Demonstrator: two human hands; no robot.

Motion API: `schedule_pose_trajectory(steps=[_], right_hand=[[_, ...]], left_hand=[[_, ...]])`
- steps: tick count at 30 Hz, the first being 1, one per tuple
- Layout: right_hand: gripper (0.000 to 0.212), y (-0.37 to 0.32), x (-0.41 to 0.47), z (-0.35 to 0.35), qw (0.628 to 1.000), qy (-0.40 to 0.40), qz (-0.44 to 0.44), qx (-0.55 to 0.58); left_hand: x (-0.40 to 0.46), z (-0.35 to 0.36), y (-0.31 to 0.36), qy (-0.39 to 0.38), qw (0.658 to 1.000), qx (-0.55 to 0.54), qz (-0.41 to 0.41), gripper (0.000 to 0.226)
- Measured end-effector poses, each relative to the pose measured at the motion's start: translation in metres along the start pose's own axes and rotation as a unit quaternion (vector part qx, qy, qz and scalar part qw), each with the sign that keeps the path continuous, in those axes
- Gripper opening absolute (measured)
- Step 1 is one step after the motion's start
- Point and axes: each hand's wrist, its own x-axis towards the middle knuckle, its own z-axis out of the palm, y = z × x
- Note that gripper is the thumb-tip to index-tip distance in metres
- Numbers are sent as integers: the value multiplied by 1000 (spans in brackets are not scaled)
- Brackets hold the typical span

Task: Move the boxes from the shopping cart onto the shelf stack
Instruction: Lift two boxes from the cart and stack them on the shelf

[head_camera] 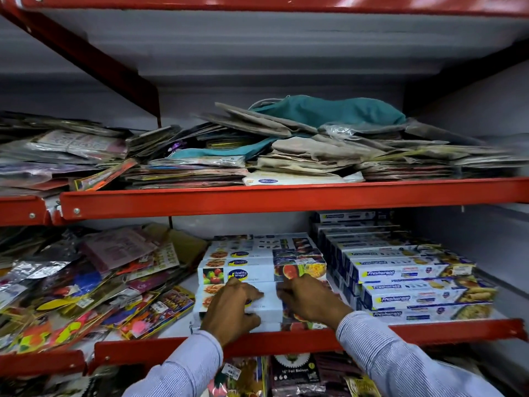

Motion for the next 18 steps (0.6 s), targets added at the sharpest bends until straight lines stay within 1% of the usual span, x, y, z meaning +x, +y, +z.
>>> schedule_pose_trajectory(steps=[2,4,6,11,18], right_hand=[[32,0,-9,7,1000,29,0,-2],[27,-1,-16,11,998,59,-7,4],[25,-2,-18,13,997,73,-7,15],[25,-3,-18,10,997,62,1,46],[28,-7,-20,8,997,59,20,45]], left_hand=[[-4,7,-3,30,999,21,27,47],[-7,14,-6,52,998,17,25,45],[-9,19,-9,63,998,11,26,46],[-10,22,-10,77,996,11,32,43],[-13,20,-11,83,996,12,34,41]])
